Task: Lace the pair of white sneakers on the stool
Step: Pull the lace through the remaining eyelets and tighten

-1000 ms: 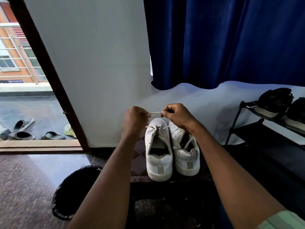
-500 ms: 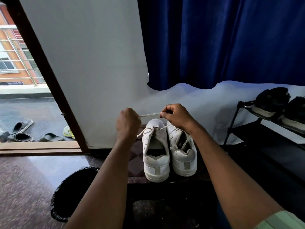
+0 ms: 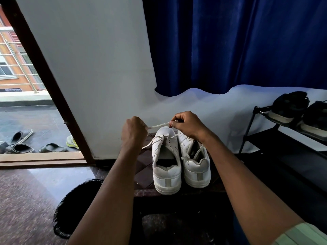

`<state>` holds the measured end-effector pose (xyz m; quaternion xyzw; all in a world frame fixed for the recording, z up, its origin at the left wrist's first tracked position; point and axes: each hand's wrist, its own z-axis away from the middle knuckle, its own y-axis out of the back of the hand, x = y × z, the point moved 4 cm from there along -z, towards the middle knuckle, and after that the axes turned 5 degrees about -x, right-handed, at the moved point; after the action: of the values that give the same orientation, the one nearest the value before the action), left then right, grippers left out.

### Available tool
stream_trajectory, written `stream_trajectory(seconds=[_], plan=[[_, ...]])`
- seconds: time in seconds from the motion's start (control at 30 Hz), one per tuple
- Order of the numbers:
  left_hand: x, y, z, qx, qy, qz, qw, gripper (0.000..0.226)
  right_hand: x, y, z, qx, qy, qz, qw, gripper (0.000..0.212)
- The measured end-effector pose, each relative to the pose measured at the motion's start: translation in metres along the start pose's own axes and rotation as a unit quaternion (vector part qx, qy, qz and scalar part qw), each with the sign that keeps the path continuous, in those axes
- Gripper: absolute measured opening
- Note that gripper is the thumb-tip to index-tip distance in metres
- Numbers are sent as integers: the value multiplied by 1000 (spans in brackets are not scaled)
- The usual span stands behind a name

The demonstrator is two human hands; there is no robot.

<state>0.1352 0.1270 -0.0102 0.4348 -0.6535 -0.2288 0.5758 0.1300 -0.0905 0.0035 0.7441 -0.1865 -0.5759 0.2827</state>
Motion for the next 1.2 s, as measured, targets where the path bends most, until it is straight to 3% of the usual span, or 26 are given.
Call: stream_trajectory(seconds=[0.07, 0.13, 0.23, 0.3, 0.47, 0.57, 0.67, 0.77, 0.87, 1.03, 1.1, 1.2], plan=[[8, -6, 1, -14, -36, 9, 999, 23, 0, -3, 0, -3, 1, -3, 1000, 16], [22, -13, 3, -62, -102, 103, 988, 13, -2, -6, -1, -10, 1, -12, 1000, 16], [39, -20, 5, -160, -131, 230, 951, 17, -5, -7, 0, -20, 4, -33, 999, 15], [37, -20, 3, -139, -149, 180, 962, 5, -3, -6, -1, -23, 3, -53, 998, 13], [13, -11, -3, -37, -108, 64, 991, 7, 3, 0, 0, 17, -13, -92, 996, 16], [21, -13, 0, -80, -139, 73, 984, 10, 2, -1, 1, 40, -16, -59, 997, 13], [39, -14, 11, -147, -204, 149, 956, 16, -1, -7, 2, 66, -11, -28, 997, 10], [47, -14, 14, -146, -214, 160, 953, 15, -4, -9, 3, 71, -20, -42, 996, 12], [40, -13, 10, -125, -186, 136, 965, 10, -7, -7, 6, 4, -55, -25, 998, 14], [29, -17, 9, -128, -119, 93, 980, 17, -21, -21, 23, -215, -98, 110, 965, 33], [31, -18, 12, -135, -107, 83, 982, 18, -27, -38, 33, -189, -80, 195, 959, 25], [35, -19, 15, -144, -97, 58, 983, 24, -29, -47, 39, -56, -94, 225, 968, 19]])
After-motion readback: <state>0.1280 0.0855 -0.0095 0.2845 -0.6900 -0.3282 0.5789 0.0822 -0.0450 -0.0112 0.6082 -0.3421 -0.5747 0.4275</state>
